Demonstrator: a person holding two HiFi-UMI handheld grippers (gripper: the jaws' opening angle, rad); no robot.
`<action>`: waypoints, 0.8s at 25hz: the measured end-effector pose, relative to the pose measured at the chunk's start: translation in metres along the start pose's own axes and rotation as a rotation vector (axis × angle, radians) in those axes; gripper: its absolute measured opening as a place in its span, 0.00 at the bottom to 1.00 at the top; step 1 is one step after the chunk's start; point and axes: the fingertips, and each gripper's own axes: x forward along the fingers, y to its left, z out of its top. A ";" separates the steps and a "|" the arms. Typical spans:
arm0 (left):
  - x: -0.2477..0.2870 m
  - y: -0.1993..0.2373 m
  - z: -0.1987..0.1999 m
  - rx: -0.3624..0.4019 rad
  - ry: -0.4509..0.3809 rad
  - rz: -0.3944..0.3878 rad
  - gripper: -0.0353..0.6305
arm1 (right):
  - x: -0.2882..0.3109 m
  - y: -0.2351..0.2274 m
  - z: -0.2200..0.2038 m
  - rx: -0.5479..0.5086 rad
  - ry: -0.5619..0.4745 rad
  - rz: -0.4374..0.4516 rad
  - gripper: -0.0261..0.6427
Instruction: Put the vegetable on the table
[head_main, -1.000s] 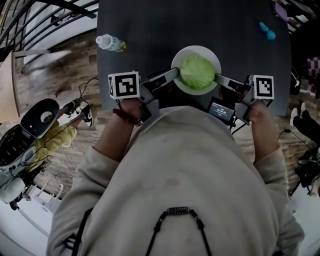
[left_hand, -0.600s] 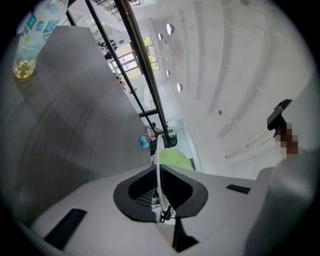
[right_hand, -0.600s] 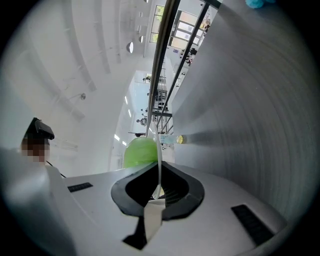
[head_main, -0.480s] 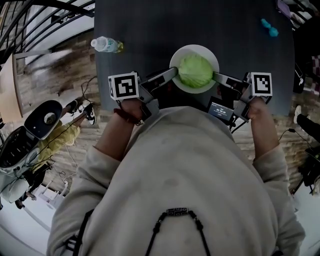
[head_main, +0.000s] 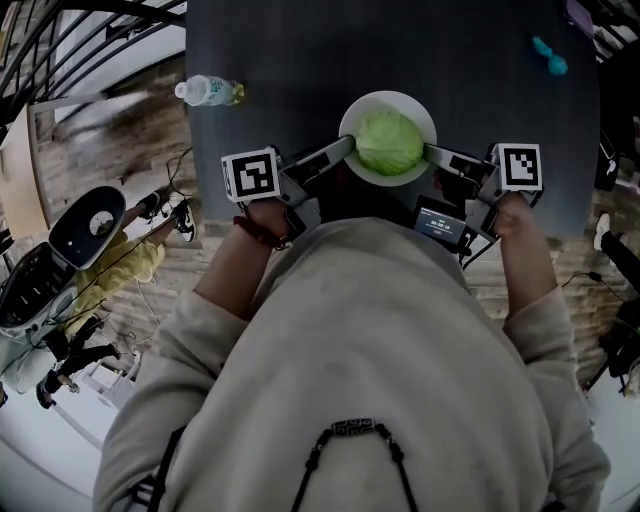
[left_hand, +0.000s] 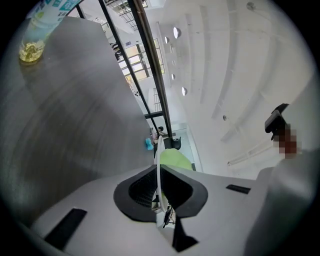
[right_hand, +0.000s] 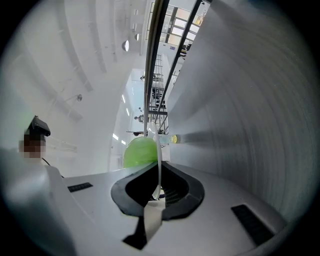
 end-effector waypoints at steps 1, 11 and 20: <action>0.001 0.000 -0.001 -0.008 -0.007 -0.007 0.09 | 0.000 -0.002 0.000 -0.002 0.005 0.000 0.08; 0.013 0.032 -0.011 -0.004 -0.057 -0.004 0.09 | 0.002 -0.034 0.000 -0.007 0.043 -0.014 0.08; 0.005 0.054 0.001 -0.051 -0.126 -0.076 0.09 | 0.021 -0.046 0.009 -0.009 0.083 -0.006 0.08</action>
